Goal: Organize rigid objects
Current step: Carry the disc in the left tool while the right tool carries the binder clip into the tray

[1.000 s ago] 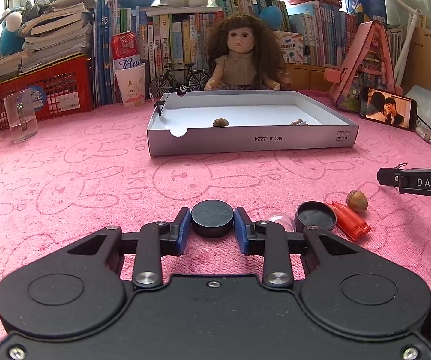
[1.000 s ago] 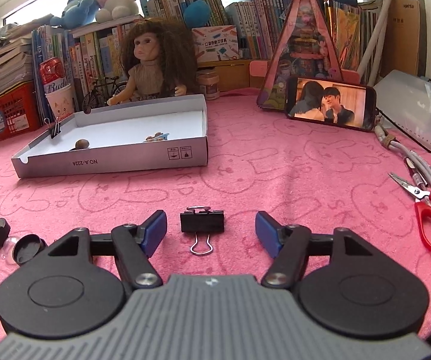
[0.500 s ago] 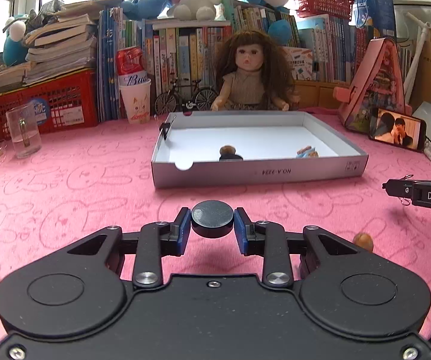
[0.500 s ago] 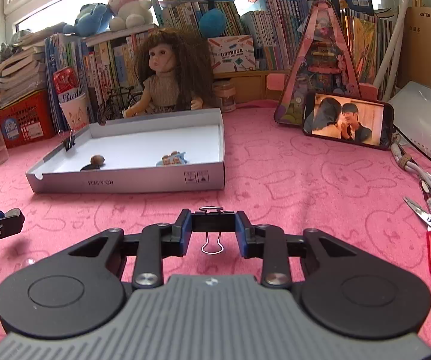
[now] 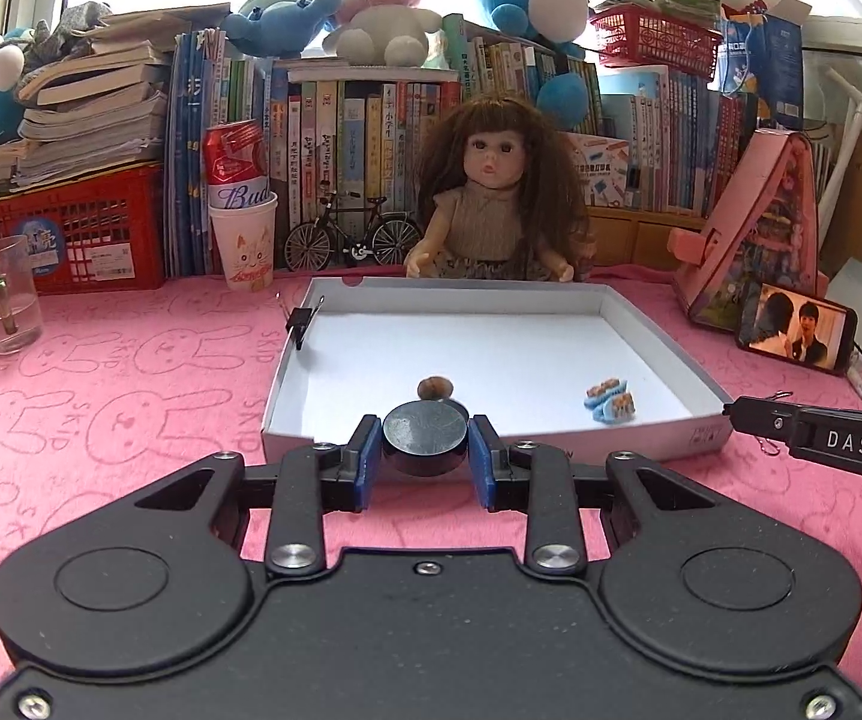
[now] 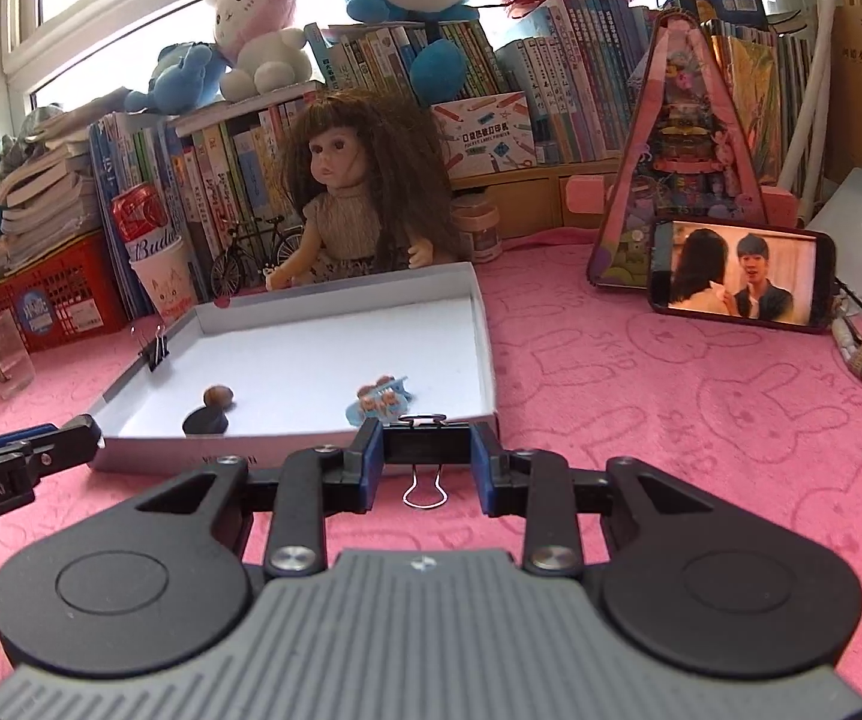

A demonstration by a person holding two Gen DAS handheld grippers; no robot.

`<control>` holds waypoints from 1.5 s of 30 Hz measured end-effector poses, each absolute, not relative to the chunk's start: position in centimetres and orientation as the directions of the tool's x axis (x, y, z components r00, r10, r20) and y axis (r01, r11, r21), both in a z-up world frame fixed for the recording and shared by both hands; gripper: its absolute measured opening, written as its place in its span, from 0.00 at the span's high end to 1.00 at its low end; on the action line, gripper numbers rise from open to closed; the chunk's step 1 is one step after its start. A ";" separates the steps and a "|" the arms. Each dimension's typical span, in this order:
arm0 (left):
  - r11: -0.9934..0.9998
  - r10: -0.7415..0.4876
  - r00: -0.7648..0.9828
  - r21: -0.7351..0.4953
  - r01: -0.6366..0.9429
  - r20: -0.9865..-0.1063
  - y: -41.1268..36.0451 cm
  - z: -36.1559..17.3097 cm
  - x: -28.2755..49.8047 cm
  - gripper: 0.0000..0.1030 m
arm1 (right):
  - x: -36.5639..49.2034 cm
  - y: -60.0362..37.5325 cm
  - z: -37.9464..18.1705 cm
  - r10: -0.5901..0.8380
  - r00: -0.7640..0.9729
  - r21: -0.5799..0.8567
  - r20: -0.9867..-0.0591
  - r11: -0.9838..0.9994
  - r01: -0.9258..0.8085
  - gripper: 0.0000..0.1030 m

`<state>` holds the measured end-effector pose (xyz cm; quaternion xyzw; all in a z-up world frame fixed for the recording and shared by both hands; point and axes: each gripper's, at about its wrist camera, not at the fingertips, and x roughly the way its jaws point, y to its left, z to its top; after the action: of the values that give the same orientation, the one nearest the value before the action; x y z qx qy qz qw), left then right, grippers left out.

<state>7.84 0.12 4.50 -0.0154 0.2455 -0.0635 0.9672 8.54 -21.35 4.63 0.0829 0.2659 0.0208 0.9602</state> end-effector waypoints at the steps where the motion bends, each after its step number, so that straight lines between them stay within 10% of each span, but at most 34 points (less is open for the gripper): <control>1: 0.991 -0.135 0.869 -0.069 0.116 -0.476 0.2 4.6 8.5 0.72 | 9.1 -21.3 4.8 0.091 0.857 0.176 -0.507 0.984 0.000 0.65; 18: 0.981 -0.161 0.760 -0.186 0.053 -0.630 0.8 3.7 24.1 0.72 | 21.6 -22.5 4.5 0.247 0.723 0.338 -0.645 0.941 -0.020 0.65; 45: 0.990 -0.143 0.729 -0.098 0.105 -0.670 -2.7 0.5 26.0 0.71 | 24.4 -19.5 1.6 0.123 0.704 0.156 -0.700 0.988 -0.018 0.65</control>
<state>26.02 -2.68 0.54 -0.0266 0.3623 -0.0666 0.9293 24.39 -19.53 1.60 0.0690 0.3830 0.0382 0.9204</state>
